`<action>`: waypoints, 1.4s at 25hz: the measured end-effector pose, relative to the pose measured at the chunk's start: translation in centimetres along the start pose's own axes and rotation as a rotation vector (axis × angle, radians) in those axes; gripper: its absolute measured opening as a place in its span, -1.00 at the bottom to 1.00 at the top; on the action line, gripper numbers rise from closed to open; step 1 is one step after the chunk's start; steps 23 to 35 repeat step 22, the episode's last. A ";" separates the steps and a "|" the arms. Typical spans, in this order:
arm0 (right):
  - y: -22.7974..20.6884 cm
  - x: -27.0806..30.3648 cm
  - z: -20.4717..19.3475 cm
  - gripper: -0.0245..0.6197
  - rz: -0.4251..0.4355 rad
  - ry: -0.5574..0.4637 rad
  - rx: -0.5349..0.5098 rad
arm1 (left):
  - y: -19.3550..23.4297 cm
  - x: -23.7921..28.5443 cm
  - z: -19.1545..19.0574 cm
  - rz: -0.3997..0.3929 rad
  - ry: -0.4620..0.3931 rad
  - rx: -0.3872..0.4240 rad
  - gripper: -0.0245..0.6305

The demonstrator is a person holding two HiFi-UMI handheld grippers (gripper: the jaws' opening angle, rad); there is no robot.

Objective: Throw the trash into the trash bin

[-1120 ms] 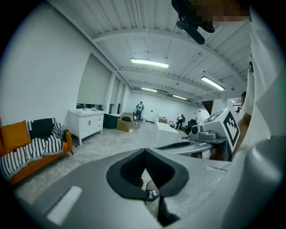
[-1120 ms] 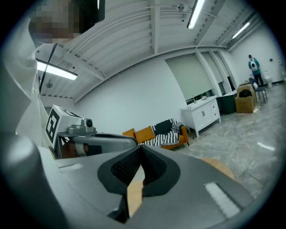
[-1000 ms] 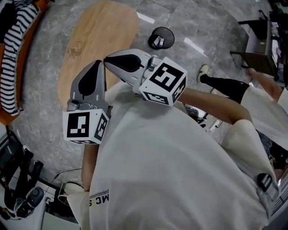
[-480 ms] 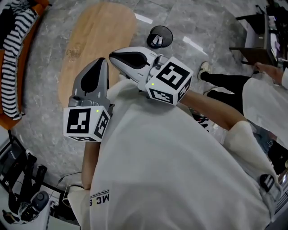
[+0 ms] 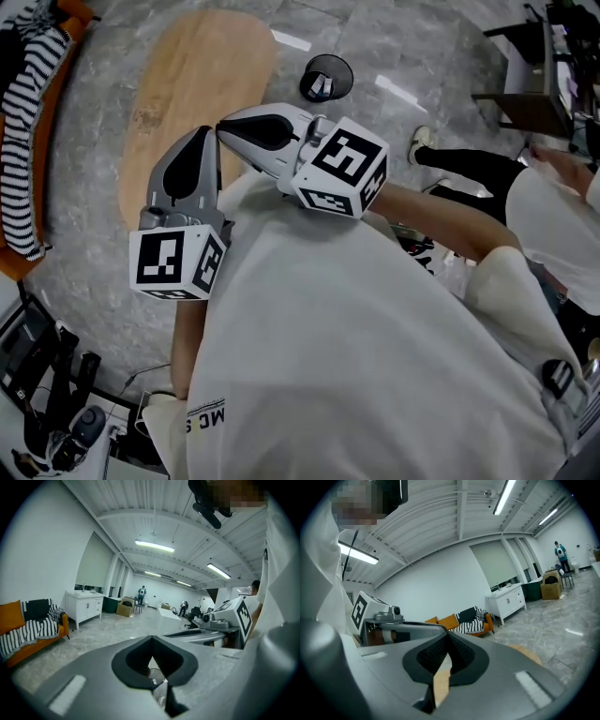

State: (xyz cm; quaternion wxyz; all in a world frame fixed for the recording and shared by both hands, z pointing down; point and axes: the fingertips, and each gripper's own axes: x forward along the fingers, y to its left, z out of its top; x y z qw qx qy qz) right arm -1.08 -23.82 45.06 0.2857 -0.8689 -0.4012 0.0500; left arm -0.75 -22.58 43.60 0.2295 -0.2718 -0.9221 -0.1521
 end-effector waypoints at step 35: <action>-0.9 0.0 0.2 -0.86 -0.003 -0.001 0.009 | 0.1 1.0 0.3 -0.008 0.002 -0.007 -0.92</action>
